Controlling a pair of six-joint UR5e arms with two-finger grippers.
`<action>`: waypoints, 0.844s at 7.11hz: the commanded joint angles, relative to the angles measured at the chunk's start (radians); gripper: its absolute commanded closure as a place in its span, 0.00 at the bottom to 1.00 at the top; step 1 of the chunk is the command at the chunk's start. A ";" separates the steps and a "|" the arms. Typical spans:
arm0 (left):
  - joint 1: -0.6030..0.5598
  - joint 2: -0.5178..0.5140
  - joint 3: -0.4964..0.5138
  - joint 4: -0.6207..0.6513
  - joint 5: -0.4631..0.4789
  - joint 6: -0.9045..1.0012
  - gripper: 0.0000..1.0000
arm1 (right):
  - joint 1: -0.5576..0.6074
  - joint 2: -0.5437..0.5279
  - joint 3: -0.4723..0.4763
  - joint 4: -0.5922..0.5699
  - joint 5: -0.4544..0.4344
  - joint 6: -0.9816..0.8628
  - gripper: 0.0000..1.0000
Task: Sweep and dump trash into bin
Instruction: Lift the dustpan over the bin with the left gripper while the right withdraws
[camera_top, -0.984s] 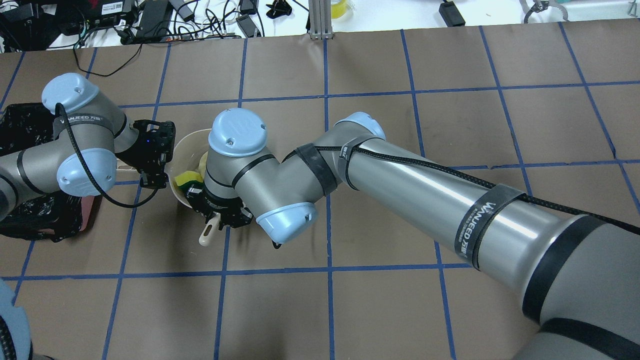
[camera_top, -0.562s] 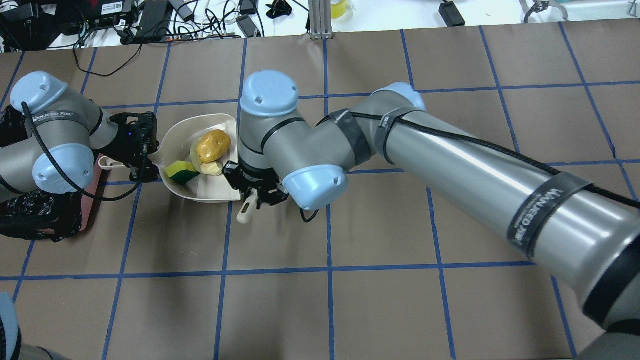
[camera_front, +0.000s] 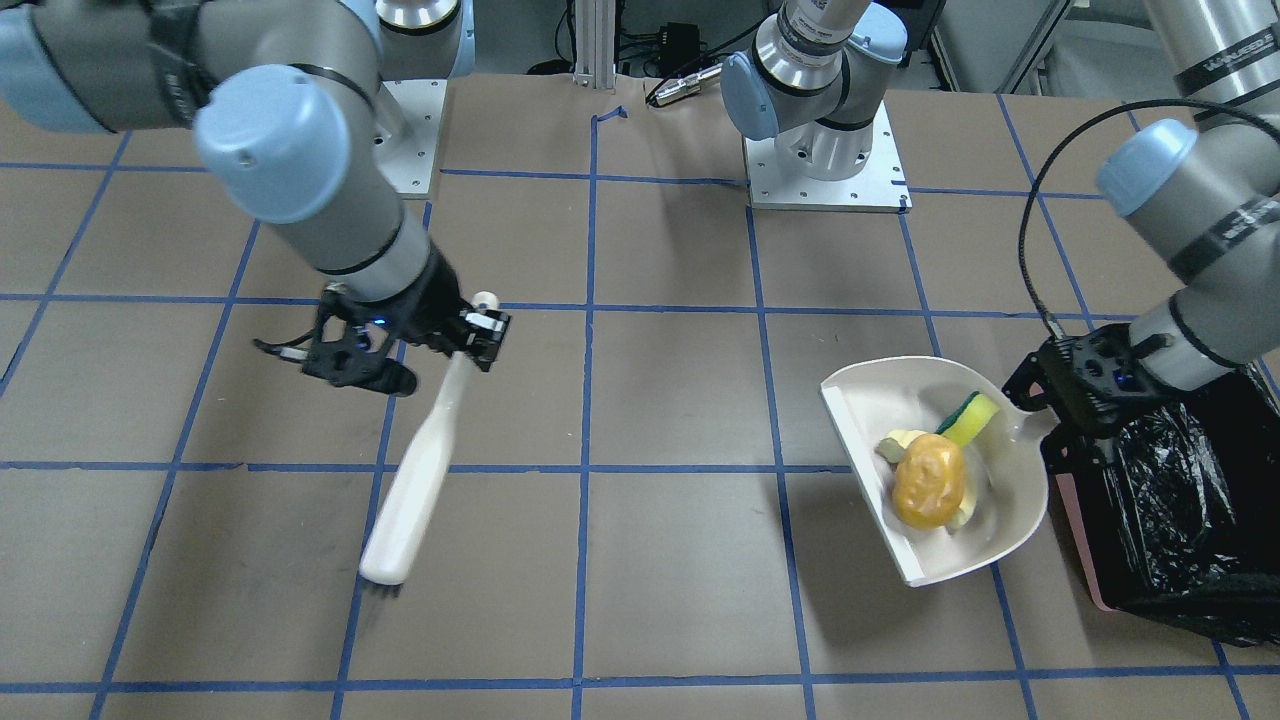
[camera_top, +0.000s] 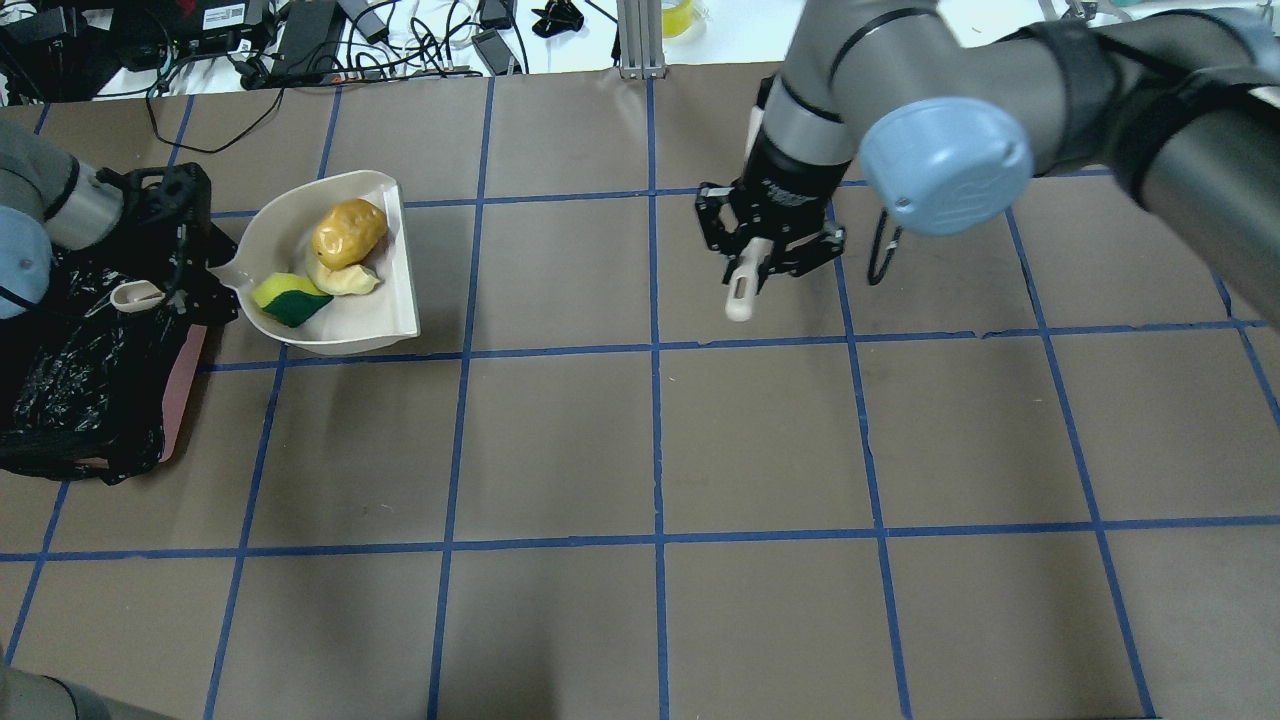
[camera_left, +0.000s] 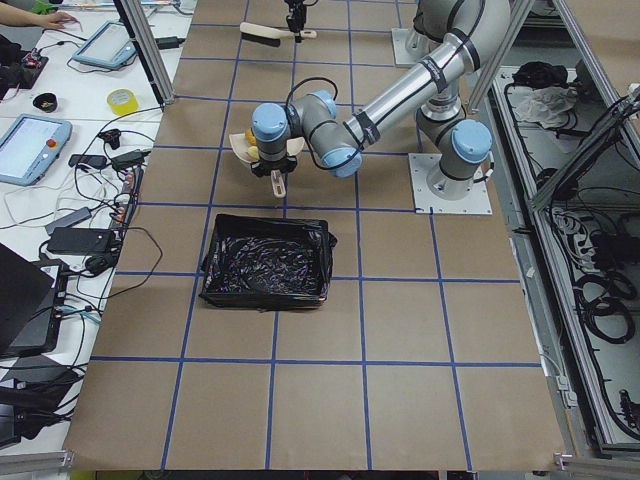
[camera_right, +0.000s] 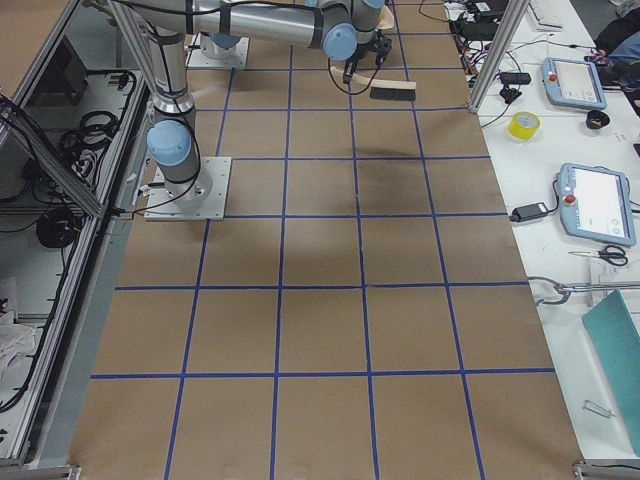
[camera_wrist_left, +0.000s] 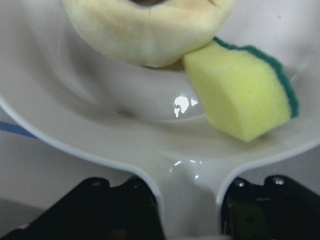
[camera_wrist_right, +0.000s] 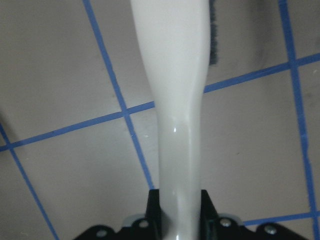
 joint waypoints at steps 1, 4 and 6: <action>0.122 -0.001 0.148 -0.194 -0.010 0.028 1.00 | -0.232 0.001 0.005 0.038 0.010 -0.287 1.00; 0.252 -0.046 0.289 -0.236 0.005 0.181 1.00 | -0.345 0.076 0.008 0.020 0.037 -0.550 1.00; 0.327 -0.095 0.375 -0.250 0.039 0.301 1.00 | -0.389 0.136 0.008 -0.044 0.019 -0.668 1.00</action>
